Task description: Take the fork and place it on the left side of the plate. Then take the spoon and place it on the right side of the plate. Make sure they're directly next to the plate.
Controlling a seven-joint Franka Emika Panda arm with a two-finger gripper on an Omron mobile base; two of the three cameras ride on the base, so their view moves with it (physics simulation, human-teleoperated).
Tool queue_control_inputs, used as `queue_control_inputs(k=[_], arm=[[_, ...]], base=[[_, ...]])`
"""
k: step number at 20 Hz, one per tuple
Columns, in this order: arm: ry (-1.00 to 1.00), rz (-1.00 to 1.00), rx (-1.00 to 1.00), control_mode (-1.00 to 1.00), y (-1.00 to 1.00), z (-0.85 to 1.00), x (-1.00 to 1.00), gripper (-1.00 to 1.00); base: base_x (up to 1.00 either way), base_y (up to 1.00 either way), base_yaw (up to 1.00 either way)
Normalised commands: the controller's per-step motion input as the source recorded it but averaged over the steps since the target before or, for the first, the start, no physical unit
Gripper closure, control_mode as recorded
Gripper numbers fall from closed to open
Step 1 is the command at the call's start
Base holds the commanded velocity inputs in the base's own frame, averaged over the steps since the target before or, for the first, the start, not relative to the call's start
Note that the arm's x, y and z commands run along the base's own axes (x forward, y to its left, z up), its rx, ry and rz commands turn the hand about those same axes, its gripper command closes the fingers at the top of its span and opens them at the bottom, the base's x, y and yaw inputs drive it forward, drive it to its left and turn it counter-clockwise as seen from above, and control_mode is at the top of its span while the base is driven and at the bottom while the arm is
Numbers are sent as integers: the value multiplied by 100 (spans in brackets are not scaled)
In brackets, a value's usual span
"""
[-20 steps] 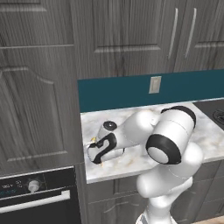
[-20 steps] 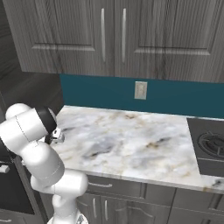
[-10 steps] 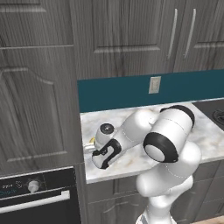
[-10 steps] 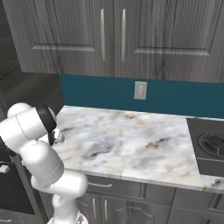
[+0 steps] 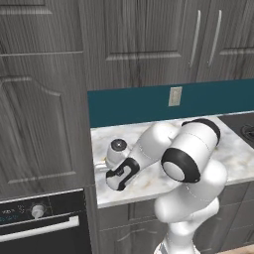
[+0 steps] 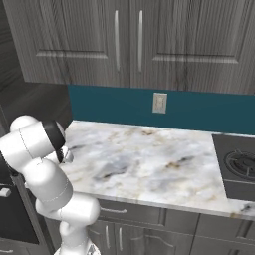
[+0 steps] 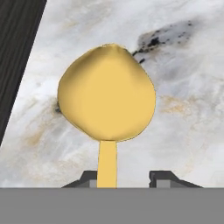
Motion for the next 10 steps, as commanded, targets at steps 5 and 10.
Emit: queue_control_inputs(k=[5, 10], arm=[[0, -4, 1, -100, -4, -3, 0, 100], [0, -5, 10, -100, -17, 23, -8, 100]], base=[[0, 0, 0], [0, 0, 0]])
